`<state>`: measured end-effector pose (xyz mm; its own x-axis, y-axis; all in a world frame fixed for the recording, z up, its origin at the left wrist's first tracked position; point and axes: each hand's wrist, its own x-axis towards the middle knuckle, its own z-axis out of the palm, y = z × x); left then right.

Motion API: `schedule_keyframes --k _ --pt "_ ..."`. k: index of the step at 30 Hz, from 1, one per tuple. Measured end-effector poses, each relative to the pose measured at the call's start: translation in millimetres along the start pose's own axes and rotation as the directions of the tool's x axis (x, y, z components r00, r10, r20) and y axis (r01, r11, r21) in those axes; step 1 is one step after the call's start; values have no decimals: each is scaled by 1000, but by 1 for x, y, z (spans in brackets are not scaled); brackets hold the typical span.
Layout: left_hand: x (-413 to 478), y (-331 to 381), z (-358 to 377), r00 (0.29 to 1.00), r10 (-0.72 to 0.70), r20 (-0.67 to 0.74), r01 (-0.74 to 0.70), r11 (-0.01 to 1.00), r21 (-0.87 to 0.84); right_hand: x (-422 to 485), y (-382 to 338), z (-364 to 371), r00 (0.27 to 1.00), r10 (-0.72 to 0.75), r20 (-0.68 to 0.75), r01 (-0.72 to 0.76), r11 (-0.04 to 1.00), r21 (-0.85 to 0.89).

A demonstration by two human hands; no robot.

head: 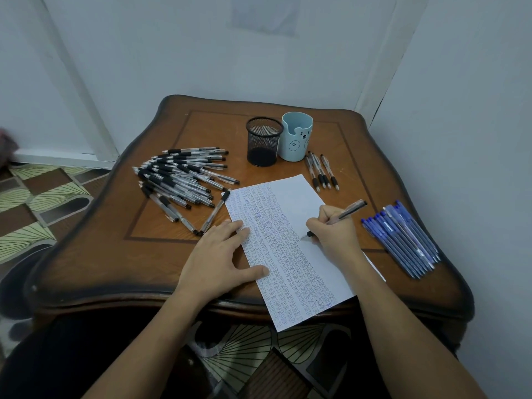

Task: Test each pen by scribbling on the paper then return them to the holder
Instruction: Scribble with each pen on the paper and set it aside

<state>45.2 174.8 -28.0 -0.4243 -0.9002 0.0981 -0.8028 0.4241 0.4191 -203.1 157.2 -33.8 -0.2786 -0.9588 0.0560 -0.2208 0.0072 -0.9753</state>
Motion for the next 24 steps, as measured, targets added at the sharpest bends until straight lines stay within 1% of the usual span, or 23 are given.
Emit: schedule_keyframes --k 2,7,12,15,18,19,21,24 --pt "1 0 1 1000 2 -6 -2 1000 -4 2 2 -1 1000 3 -19 -3 1000 22" --pt "1 -1 1 1000 7 3 -7 1000 -2 2 3 1 1000 -5 17 5 1000 10" --pt "0 -1 2 1000 6 3 -6 1000 -4 3 4 -3 1000 6 2 -6 999 36" --pt "1 -1 2 1000 4 4 -4 1000 -14 3 4 0 1000 9 24 -10 999 37" --pt "1 -2 3 1000 0 2 0 1000 -9 4 3 -1 1000 19 -23 -18 999 37" --pt "2 -2 3 1000 4 3 -4 1000 -7 5 1 -3 998 33 -60 -29 997 72" --pt "1 -2 3 1000 7 8 -7 1000 -5 7 -4 -7 989 79 -123 -54 979 196" --pt "1 -3 3 1000 -5 9 5 1000 -6 7 -12 -9 968 204 -147 -136 915 380"
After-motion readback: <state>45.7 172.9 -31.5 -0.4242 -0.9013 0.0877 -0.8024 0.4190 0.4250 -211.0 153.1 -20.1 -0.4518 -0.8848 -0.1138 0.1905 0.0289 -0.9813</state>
